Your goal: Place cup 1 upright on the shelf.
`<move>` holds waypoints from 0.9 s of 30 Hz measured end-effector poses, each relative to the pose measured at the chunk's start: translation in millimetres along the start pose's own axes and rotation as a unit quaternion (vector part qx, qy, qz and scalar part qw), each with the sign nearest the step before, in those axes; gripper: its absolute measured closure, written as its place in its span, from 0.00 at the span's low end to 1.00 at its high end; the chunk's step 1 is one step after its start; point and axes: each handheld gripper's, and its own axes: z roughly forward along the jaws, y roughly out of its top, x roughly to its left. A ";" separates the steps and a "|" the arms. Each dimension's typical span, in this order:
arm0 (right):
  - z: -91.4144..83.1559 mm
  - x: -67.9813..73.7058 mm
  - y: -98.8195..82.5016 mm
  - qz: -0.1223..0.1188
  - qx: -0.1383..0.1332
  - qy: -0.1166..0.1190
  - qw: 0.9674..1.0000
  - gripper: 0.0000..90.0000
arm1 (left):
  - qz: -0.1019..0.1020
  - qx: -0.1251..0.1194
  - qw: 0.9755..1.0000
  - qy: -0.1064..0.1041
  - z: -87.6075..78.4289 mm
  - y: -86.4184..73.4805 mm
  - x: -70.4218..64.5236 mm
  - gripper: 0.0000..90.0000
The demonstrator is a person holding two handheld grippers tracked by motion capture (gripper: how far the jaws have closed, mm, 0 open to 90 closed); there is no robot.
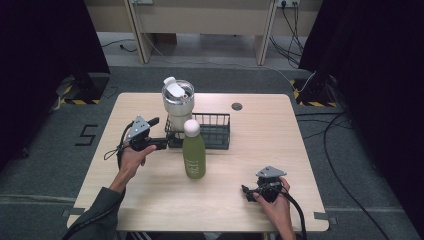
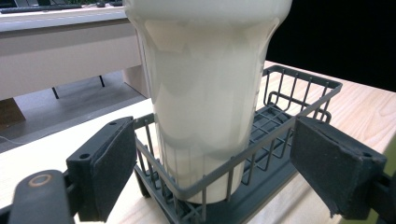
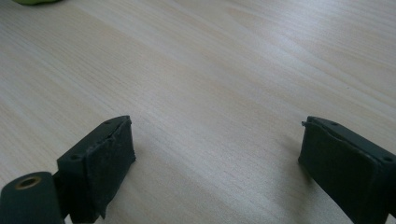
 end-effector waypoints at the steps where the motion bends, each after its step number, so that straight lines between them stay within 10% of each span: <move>1: 0.0 0.0 0.0 0.000 0.000 0.000 1.000 0.12 | -0.001 -0.001 1.000 -0.001 -2.0 -0.4 -0.6 0.16; 27: 0.2 0.2 0.3 0.001 0.001 0.000 1.000 0.11 | -0.010 0.014 1.000 0.003 -46.3 -27.3 -10.9 0.16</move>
